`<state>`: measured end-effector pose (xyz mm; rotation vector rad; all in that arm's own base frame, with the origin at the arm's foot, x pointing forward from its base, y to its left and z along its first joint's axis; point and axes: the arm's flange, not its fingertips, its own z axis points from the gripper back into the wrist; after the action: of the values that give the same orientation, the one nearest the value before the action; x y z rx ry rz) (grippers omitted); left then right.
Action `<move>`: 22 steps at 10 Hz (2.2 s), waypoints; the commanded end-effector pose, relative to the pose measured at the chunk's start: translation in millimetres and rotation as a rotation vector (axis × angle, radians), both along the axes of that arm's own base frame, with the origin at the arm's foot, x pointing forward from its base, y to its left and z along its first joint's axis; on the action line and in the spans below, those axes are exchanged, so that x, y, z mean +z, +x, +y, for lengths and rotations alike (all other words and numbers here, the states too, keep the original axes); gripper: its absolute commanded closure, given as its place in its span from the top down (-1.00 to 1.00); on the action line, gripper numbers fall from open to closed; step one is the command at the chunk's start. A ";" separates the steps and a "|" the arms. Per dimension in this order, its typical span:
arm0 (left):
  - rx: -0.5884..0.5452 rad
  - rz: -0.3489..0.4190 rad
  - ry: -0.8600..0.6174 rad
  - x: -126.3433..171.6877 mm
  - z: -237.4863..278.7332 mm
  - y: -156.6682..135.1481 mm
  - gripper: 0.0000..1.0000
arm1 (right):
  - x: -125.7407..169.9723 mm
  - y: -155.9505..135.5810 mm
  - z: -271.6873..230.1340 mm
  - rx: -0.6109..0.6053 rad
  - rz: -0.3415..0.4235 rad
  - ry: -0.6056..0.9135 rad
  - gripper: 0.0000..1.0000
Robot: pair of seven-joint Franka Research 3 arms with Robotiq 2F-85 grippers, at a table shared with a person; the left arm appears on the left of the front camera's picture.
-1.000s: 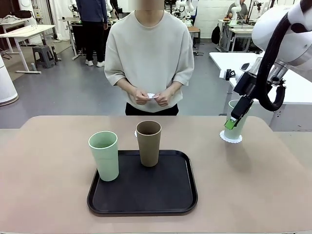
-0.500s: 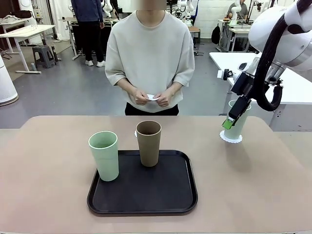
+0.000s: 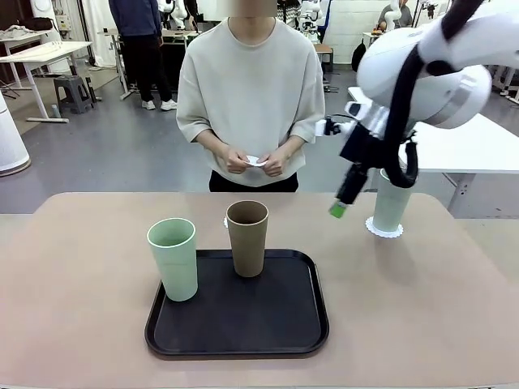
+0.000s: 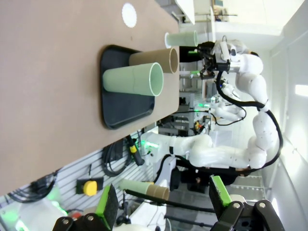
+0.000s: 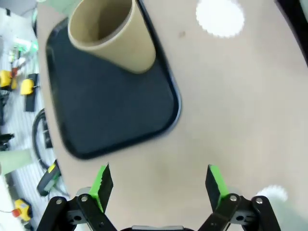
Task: Place coasters on the table and set cups on them.
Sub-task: Take one Reusable plastic cup from the Flat Tray and place it on a coaster set by the human.
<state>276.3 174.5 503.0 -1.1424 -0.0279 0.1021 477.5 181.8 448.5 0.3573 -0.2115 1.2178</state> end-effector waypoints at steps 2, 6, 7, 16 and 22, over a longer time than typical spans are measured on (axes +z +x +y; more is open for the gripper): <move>0.005 -0.006 -0.011 1.8 0.1 -1.2 1.00 | -39.9 21.7 0.7 0.115 -0.088 0.267 1.00; 0.005 -0.006 -0.011 1.8 0.1 -1.2 1.00 | -53.7 16.6 -15.4 0.218 -0.135 0.535 1.00; 0.005 -0.006 -0.011 1.8 0.1 -1.2 1.00 | -56.2 12.1 -20.2 0.225 -0.123 0.568 1.00; 0.005 -0.006 -0.011 1.8 0.1 -1.2 1.00 | -69.9 -10.0 -37.1 0.151 -0.086 0.601 1.00; 0.005 -0.006 -0.011 1.8 0.1 -1.2 1.00 | -84.3 -15.5 -33.7 0.246 -0.232 0.697 1.00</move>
<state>276.3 174.5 502.9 -1.1425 -0.0279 0.1022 463.6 145.3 378.7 0.8487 -0.7123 1.3613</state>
